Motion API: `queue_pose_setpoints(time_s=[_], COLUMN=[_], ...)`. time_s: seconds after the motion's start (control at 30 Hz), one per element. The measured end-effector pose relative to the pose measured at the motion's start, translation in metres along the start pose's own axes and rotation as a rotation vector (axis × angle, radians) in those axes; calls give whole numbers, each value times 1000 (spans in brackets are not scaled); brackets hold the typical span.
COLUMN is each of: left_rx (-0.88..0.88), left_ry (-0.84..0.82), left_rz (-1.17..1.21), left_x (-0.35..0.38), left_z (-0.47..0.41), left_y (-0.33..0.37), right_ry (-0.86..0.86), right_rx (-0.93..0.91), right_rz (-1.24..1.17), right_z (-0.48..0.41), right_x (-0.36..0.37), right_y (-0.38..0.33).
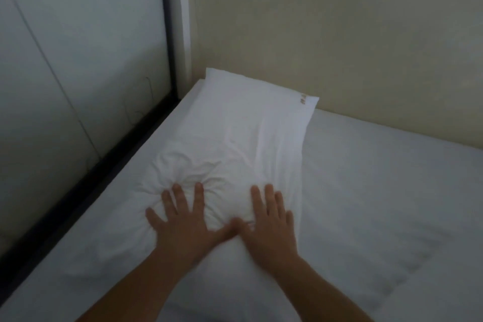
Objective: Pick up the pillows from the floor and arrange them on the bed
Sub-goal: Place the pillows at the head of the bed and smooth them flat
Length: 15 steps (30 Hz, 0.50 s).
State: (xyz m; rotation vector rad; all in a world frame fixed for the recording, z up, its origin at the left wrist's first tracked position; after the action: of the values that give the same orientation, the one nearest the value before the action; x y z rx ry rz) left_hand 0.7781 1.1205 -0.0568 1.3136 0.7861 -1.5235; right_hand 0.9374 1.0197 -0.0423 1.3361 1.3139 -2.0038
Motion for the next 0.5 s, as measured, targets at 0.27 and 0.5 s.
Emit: queue_pose_setpoints(time_s=[0.27,0.5], left_rx=[280,341], left_ry=[291,343], left_rz=[-120,-101], left_x=[-47,-19], left_z=[74,85], left_y=[47,44], right_ry=[34,-87], right_rx=[-77,-549], right_rz=[34,335], right_z=[19,-29], right_x=[-36,-11], right_y=[-17,-77])
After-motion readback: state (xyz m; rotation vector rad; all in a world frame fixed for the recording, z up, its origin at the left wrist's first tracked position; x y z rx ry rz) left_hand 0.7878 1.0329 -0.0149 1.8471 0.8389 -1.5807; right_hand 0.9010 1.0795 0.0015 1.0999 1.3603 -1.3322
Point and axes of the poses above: each hand's wrist, its own z-axis away from the middle knuckle, its own x-axis out of the palm, y = z × x, the point moved 10 cm from there along -z, towards the middle knuckle, and after that the axes turned 8 degrees about -z, right-handed, at the moved point
